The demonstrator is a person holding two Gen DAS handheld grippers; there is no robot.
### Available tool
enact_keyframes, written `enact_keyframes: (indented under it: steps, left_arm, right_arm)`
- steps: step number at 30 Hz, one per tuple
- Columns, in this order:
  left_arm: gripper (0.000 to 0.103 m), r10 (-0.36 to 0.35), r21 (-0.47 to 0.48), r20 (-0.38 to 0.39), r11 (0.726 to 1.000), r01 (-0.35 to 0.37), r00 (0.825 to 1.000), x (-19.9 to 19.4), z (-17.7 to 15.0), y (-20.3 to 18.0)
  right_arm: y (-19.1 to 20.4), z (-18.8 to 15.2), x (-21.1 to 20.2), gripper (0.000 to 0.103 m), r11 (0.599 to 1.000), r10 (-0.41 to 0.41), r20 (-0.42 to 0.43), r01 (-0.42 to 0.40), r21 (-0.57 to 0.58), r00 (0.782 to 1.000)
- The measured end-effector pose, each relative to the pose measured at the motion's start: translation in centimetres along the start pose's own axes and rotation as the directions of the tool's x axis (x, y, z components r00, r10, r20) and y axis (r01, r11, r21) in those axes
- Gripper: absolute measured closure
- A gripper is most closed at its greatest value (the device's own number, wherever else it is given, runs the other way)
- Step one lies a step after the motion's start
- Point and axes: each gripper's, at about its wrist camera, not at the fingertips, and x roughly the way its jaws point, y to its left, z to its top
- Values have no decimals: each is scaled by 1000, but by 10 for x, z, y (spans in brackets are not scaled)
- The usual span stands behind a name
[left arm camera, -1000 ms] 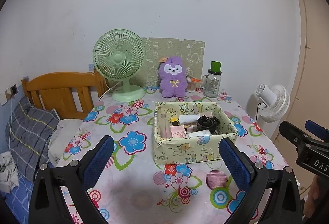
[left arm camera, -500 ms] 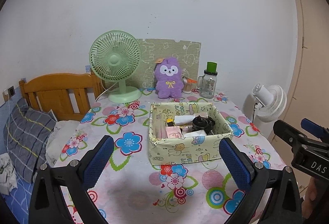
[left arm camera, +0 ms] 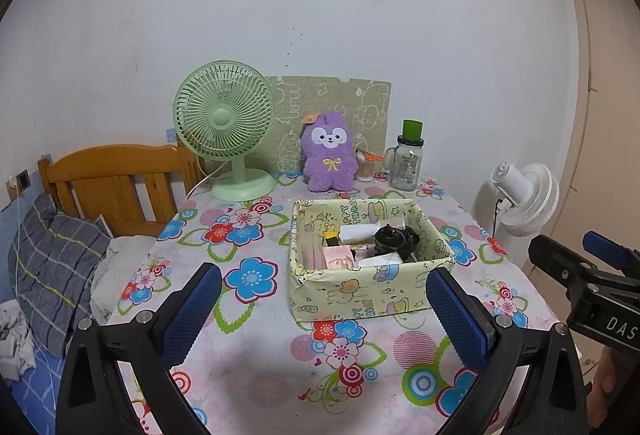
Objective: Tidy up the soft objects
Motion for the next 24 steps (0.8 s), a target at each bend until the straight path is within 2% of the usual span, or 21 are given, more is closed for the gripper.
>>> enact_keyframes:
  steps: [24]
  left_arm:
    - [0,-16,5,17,1000,16,1000,-5,4,-2]
  right_arm:
    - [0,0,-3,1,1000,-6,5,6,4,1000]
